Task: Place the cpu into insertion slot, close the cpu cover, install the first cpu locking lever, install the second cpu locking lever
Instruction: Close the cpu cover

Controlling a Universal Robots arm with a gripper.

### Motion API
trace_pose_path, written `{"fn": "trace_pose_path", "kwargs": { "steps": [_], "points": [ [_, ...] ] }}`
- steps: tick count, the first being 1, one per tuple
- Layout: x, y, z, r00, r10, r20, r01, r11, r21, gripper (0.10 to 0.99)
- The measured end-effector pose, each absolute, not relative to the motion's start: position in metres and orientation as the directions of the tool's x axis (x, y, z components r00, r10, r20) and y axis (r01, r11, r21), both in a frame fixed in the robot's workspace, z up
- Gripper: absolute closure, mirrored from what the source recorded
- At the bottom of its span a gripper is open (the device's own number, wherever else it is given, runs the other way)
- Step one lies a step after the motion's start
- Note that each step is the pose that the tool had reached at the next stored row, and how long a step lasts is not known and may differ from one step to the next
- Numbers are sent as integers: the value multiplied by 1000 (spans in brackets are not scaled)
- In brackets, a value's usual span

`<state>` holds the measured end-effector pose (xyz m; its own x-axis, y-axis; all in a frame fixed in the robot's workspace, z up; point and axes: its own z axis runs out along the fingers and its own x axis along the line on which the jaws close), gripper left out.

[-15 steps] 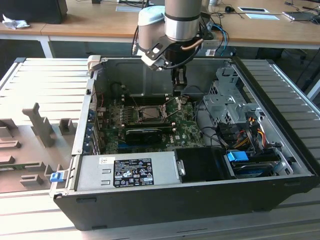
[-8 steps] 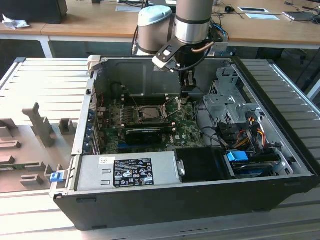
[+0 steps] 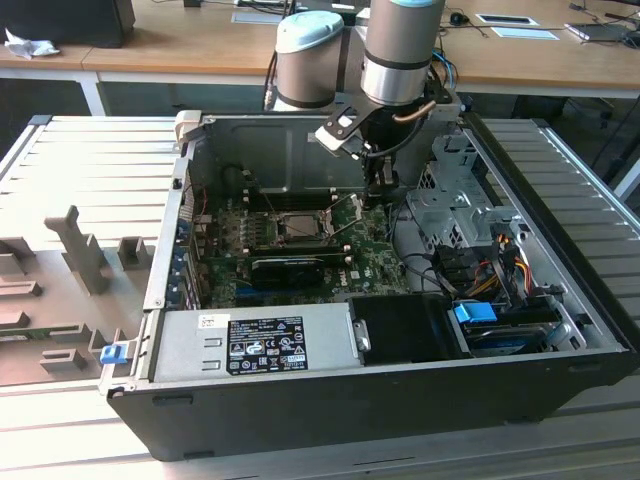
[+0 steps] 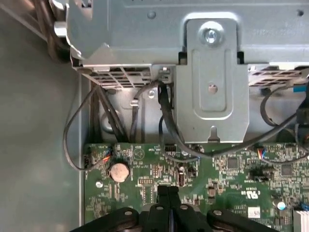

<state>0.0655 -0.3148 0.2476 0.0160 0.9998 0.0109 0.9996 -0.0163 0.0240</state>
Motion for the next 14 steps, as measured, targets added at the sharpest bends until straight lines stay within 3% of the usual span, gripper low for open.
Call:
{"fn": "trace_pose_path", "kwargs": {
  "steps": [4,14],
  "points": [
    [64,-315,251,16,1000,11,1000,-16,6,980],
    [44,-315,252,16,1000,11,1000,-16,5,980]
  ]
}}
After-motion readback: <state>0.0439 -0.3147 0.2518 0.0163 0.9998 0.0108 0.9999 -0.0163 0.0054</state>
